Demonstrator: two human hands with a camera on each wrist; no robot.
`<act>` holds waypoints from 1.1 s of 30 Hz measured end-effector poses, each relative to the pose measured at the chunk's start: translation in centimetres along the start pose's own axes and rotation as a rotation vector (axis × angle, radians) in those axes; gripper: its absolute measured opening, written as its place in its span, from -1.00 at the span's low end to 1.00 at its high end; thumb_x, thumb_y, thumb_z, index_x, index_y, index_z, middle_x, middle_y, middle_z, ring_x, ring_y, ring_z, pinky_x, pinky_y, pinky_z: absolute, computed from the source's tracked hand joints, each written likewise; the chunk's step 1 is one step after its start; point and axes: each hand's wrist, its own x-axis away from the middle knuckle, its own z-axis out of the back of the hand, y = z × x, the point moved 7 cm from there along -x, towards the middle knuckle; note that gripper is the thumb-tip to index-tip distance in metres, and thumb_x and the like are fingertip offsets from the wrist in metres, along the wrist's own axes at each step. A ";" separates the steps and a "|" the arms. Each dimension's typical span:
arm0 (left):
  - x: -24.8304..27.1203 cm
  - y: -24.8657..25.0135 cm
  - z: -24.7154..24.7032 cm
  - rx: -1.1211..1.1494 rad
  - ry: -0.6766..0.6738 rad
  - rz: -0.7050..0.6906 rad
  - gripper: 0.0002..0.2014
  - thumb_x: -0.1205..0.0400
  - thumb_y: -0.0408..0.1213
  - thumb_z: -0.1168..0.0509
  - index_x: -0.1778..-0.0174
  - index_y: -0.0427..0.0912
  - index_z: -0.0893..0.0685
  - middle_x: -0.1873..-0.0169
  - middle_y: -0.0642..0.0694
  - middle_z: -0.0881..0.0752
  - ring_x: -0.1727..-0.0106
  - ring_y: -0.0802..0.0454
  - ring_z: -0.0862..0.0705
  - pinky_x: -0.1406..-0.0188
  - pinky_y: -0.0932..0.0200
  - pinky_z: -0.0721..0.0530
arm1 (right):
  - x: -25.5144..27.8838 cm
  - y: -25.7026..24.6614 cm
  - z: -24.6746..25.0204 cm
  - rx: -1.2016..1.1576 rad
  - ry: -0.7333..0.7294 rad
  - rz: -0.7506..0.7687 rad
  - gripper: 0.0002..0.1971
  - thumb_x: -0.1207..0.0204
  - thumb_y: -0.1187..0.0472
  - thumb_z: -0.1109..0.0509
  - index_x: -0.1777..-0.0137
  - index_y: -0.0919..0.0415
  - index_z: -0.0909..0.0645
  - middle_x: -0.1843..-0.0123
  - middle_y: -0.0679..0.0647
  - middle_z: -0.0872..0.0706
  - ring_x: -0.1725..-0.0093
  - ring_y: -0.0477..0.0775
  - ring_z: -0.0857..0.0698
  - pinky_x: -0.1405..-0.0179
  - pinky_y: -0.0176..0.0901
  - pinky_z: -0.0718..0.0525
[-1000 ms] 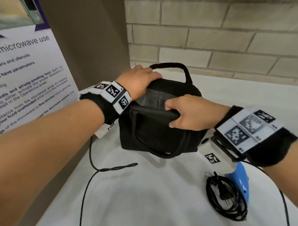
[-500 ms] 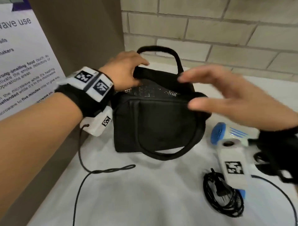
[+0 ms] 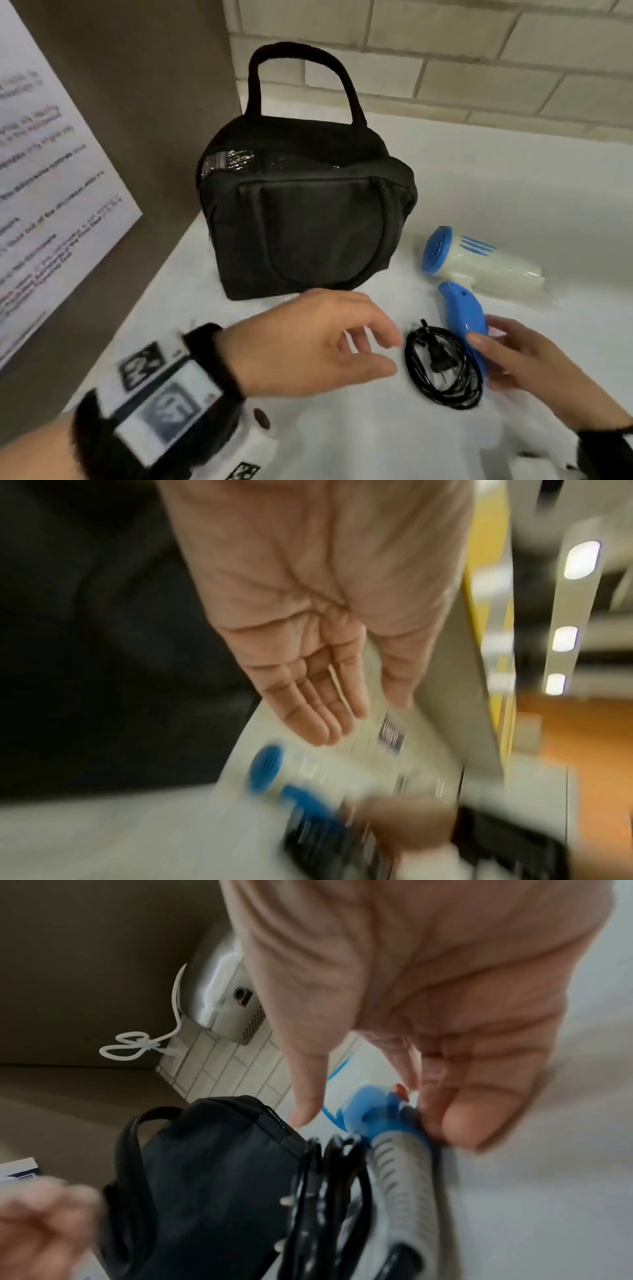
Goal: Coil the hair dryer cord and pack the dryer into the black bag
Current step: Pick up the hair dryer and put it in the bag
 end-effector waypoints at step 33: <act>-6.8 -7.1 -6.4 0.538 0.325 0.334 -0.78 -0.46 -0.33 -0.42 -0.02 -0.22 -0.73 0.18 -0.14 -0.73 0.19 -0.01 -0.69 -0.10 -0.05 -0.71 | -3.8 -1.1 -6.3 -0.413 -0.372 -0.050 -0.47 -0.40 -0.28 -0.14 -0.14 0.08 -0.62 0.06 0.24 -0.80 0.19 0.20 -0.76 0.40 -0.06 -0.75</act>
